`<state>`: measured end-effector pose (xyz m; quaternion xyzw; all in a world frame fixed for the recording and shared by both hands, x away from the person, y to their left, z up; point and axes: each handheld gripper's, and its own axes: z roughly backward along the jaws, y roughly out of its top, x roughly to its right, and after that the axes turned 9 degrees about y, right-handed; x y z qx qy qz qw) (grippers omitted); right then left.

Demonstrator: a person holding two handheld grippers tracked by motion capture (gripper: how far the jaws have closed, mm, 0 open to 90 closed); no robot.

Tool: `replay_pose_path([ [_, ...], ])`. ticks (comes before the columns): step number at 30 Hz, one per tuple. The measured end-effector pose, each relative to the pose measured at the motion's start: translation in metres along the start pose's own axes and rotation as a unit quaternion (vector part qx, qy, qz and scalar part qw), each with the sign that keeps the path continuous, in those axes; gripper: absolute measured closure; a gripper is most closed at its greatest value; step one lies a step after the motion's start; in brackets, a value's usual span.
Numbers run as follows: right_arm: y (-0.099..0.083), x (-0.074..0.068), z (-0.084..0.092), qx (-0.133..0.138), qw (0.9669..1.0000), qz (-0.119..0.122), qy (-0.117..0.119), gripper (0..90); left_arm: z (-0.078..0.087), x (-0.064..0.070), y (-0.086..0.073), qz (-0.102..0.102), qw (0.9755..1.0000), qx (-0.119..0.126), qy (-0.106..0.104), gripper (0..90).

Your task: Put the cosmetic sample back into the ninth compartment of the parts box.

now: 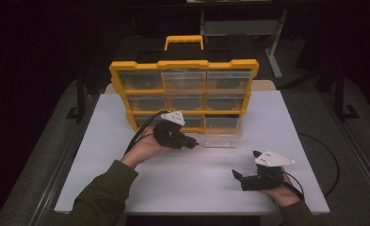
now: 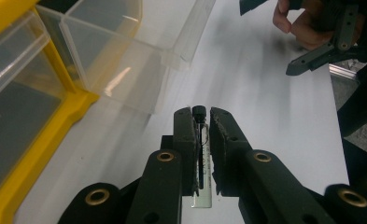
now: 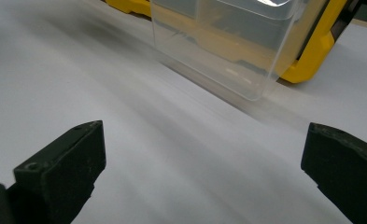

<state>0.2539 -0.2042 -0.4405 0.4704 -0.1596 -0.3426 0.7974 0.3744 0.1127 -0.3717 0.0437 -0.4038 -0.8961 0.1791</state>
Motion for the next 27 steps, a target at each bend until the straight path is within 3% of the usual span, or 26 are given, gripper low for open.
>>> replay_pose_path([
  [7,0.000,0.000,0.000,0.000,1.0000,0.001,0.000,0.0,0.003,-0.005,0.010,-0.004,1.0000,0.008,0.000,81.3],
  [9,-0.001,0.000,0.000,0.000,1.0000,0.000,0.000,0.0,0.004,-0.004,0.013,0.010,0.9999,0.010,0.001,81.3],
  [13,0.000,0.000,0.000,0.000,1.0000,-0.003,0.000,0.0,0.003,-0.005,0.018,0.013,0.9998,0.017,0.000,81.3],
  [17,-0.001,0.000,-0.001,-0.002,1.0000,0.003,0.001,0.0,0.003,-0.005,0.024,0.007,0.9998,0.017,0.000,81.3],
  [19,-0.001,0.001,-0.001,-0.001,1.0000,0.001,0.001,0.0,0.003,-0.007,0.028,-0.006,0.9997,0.022,-0.002,81.3],
  [23,0.000,0.000,-0.001,-0.002,1.0000,0.003,0.002,0.0,0.003,-0.006,0.035,-0.005,0.9998,0.017,0.002,81.3],
  [25,0.001,-0.001,-0.002,-0.002,1.0000,0.000,0.003,0.0,0.003,-0.007,0.038,-0.015,0.9997,0.018,0.003,81.3],
  [27,0.000,-0.001,-0.003,-0.004,1.0000,-0.001,0.004,0.0,0.001,-0.006,0.042,-0.013,0.9996,0.027,0.003,81.3],
])
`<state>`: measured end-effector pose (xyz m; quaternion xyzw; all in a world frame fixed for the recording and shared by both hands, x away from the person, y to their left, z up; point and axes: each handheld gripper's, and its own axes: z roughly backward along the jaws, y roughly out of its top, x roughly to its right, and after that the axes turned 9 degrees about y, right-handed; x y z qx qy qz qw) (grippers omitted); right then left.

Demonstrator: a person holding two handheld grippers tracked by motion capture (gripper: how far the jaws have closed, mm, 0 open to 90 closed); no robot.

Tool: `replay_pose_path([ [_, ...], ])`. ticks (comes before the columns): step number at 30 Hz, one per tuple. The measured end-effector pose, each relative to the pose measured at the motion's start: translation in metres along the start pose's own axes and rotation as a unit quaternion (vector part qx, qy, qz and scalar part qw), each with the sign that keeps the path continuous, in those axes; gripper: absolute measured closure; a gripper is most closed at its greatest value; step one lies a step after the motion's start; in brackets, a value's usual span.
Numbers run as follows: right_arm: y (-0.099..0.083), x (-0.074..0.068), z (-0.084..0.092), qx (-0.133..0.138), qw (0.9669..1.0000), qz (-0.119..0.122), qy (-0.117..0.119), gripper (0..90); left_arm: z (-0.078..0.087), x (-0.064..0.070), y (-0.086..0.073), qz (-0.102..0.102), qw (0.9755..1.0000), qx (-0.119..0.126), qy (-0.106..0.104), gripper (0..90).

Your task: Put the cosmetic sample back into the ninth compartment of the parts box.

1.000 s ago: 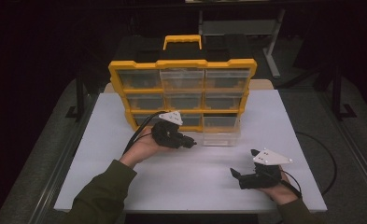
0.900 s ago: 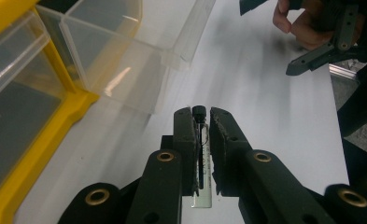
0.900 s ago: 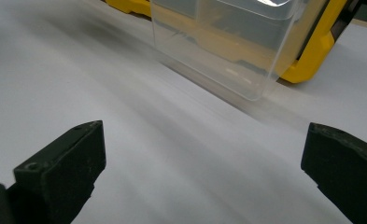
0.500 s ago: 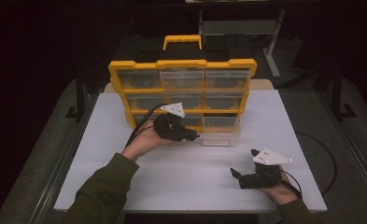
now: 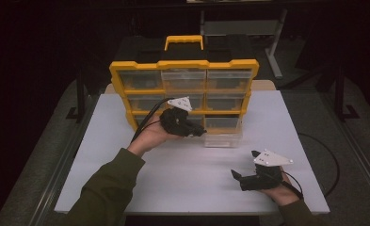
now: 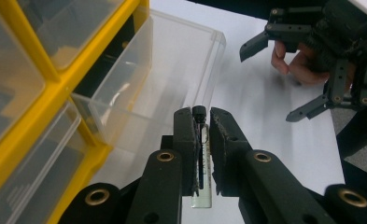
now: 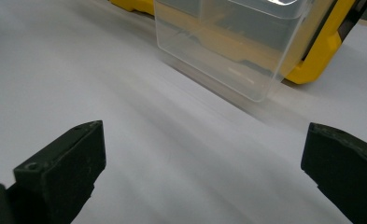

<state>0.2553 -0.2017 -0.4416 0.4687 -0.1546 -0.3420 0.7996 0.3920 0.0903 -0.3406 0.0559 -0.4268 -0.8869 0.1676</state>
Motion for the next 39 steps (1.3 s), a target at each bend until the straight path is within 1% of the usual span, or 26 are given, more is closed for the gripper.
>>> replay_pose_path([
  [4,0.000,0.001,0.000,0.002,1.0000,0.001,0.000,0.0,-0.003,0.001,0.007,-0.003,1.0000,-0.001,0.001,81.3],
  [7,0.000,0.000,0.001,0.002,1.0000,-0.002,0.001,0.0,-0.005,0.000,0.012,-0.001,1.0000,-0.001,0.002,81.3],
  [9,0.000,0.000,0.001,0.002,1.0000,-0.003,0.001,0.0,-0.007,0.000,0.015,0.004,1.0000,0.002,0.003,81.3],
  [12,0.000,0.000,0.001,0.002,1.0000,-0.002,0.001,0.0,-0.012,0.000,0.020,0.000,1.0000,0.004,0.004,81.3],
  [15,0.000,0.000,0.001,0.002,1.0000,-0.003,0.001,0.0,-0.018,0.000,0.024,-0.011,0.9999,0.001,0.008,81.2],
  [16,0.000,0.000,0.001,0.002,1.0000,-0.003,0.001,0.0,-0.020,0.000,0.026,-0.009,0.9999,0.001,0.009,81.3],
  [18,0.000,0.001,0.001,0.003,1.0000,0.000,0.001,0.0,-0.024,0.001,0.027,-0.006,0.9999,0.001,0.012,81.3],
  [24,0.000,0.001,0.001,0.003,1.0000,-0.002,0.002,0.0,-0.035,0.000,0.030,-0.001,0.9999,0.005,0.011,81.2],
  [27,0.000,0.001,0.001,0.004,1.0000,-0.003,0.002,0.0,-0.039,0.000,0.031,-0.005,0.9998,0.006,0.017,81.2],
  [29,0.000,0.001,0.001,0.004,1.0000,-0.003,0.002,0.0,-0.042,0.000,0.033,-0.004,0.9998,0.008,0.016,81.3],
  [34,0.000,0.001,0.001,0.004,1.0000,-0.002,0.002,0.0,-0.050,0.002,0.035,-0.011,0.9997,0.010,0.021,81.2],
  [35,0.000,0.001,0.001,0.004,1.0000,-0.002,0.002,0.0,-0.051,0.002,0.036,-0.014,0.9996,0.006,0.024,81.2],
  [39,0.000,0.001,0.001,0.005,1.0000,-0.002,0.002,0.0,-0.057,0.002,0.037,-0.024,0.9993,0.003,0.028,81.2],
])
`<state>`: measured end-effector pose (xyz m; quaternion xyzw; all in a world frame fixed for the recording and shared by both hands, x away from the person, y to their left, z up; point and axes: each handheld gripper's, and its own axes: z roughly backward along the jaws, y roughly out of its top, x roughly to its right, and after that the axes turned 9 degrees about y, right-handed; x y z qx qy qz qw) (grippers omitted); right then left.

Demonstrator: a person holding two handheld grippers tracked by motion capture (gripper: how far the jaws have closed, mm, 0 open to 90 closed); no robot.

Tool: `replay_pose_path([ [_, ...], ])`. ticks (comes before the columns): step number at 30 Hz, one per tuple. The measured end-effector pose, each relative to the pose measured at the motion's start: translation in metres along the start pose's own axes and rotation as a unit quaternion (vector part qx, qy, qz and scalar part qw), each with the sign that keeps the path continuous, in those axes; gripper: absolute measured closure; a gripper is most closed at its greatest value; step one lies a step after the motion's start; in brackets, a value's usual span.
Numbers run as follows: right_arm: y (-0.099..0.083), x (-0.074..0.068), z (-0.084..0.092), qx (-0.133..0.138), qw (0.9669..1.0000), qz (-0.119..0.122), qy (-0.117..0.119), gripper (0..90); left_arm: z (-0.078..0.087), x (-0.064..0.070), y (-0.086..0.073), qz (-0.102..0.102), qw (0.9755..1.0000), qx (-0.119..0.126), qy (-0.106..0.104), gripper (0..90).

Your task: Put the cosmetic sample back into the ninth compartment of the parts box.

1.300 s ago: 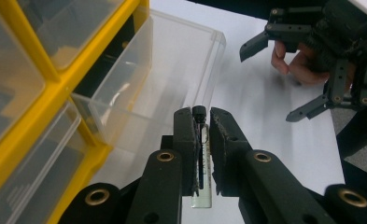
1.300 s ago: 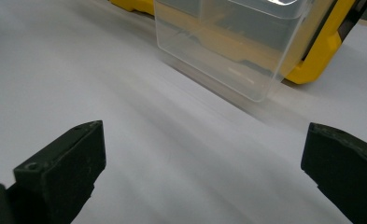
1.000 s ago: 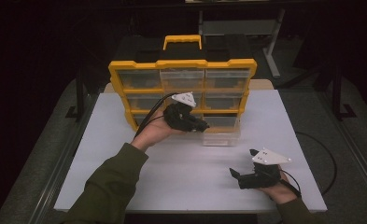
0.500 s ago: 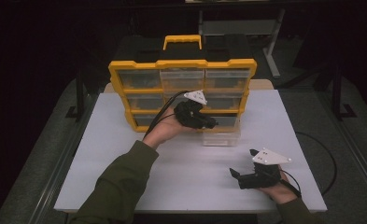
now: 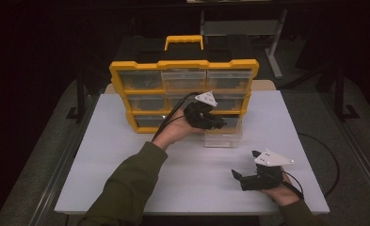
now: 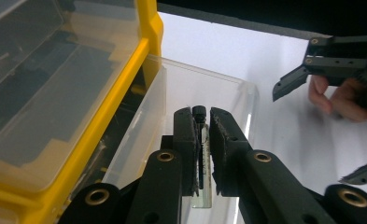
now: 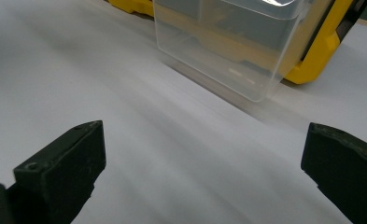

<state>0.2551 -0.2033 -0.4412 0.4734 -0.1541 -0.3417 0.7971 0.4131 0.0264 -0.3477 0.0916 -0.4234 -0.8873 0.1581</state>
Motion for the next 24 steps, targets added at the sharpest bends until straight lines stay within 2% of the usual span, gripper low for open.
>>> replay_pose_path([
  [4,0.000,0.000,0.000,-0.001,1.0000,0.001,0.000,0.0,-0.004,-0.001,0.000,0.008,1.0000,0.003,0.002,81.2],
  [9,0.000,0.000,0.000,-0.001,1.0000,0.002,0.000,0.0,-0.010,0.000,-0.002,0.002,1.0000,-0.006,0.005,81.2],
  [14,0.000,0.000,0.000,-0.002,1.0000,0.004,0.000,0.0,-0.016,-0.003,-0.004,-0.019,0.9994,-0.024,0.016,81.1],
  [19,0.000,0.000,0.000,-0.001,1.0000,0.003,0.000,0.0,-0.022,-0.003,-0.006,-0.006,0.9996,-0.024,0.013,81.1],
  [24,-0.001,0.001,0.000,-0.001,1.0000,0.005,0.000,0.0,-0.026,-0.002,-0.008,-0.008,0.9995,-0.029,0.010,80.8],
])
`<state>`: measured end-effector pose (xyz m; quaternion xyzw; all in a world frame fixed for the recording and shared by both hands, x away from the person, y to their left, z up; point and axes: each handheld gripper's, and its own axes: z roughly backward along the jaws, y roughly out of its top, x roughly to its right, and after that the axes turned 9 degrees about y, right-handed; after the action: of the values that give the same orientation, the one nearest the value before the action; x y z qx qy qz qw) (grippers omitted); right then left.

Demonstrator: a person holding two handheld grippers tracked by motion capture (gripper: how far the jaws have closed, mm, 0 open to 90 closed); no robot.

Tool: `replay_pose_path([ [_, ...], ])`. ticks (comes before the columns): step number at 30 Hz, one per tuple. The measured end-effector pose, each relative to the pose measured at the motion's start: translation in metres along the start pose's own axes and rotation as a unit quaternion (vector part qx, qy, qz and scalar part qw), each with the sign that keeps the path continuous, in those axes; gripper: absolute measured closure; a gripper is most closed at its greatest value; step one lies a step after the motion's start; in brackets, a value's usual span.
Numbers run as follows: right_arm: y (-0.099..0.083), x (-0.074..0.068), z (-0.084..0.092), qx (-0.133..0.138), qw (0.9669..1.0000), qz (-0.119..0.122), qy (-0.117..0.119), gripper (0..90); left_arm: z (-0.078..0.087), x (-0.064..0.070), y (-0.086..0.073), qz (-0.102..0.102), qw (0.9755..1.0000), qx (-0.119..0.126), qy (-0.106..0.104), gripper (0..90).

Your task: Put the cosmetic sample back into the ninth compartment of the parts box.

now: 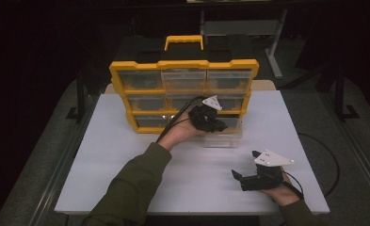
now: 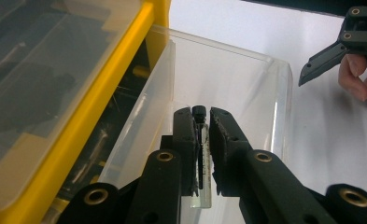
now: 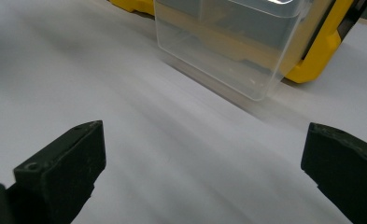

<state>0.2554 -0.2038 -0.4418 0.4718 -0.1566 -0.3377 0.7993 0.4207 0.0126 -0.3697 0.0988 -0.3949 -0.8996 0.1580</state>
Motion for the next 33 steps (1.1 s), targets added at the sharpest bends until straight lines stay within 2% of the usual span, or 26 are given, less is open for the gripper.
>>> replay_pose_path([
  [5,0.000,0.000,0.000,0.000,1.0000,0.002,0.000,0.0,-0.003,0.002,-0.001,-0.002,1.0000,-0.006,0.001,80.3],
  [7,0.000,0.000,0.000,0.000,1.0000,0.002,0.000,0.0,-0.003,0.001,-0.001,0.003,1.0000,-0.002,0.002,79.4],
  [14,0.000,0.000,-0.001,-0.003,1.0000,0.002,0.000,0.0,0.002,-0.001,0.000,0.003,1.0000,0.002,0.001,79.4],
  [18,-0.001,0.001,-0.001,-0.003,1.0000,0.001,0.000,0.0,0.009,0.000,0.003,0.000,0.9999,0.007,-0.009,85.9],
  [21,-0.001,0.001,0.000,-0.003,1.0000,0.001,0.000,0.0,0.013,0.002,0.004,0.014,0.9996,0.013,-0.020,89.7],
  [26,-0.002,0.001,0.001,-0.003,1.0000,-0.001,-0.003,0.0,0.022,0.005,0.006,0.013,0.9994,0.012,-0.030,90.0],
  [33,-0.002,0.000,0.001,-0.005,1.0000,-0.002,-0.004,0.0,0.034,0.020,0.007,0.014,0.9985,0.027,-0.045,90.0],
])
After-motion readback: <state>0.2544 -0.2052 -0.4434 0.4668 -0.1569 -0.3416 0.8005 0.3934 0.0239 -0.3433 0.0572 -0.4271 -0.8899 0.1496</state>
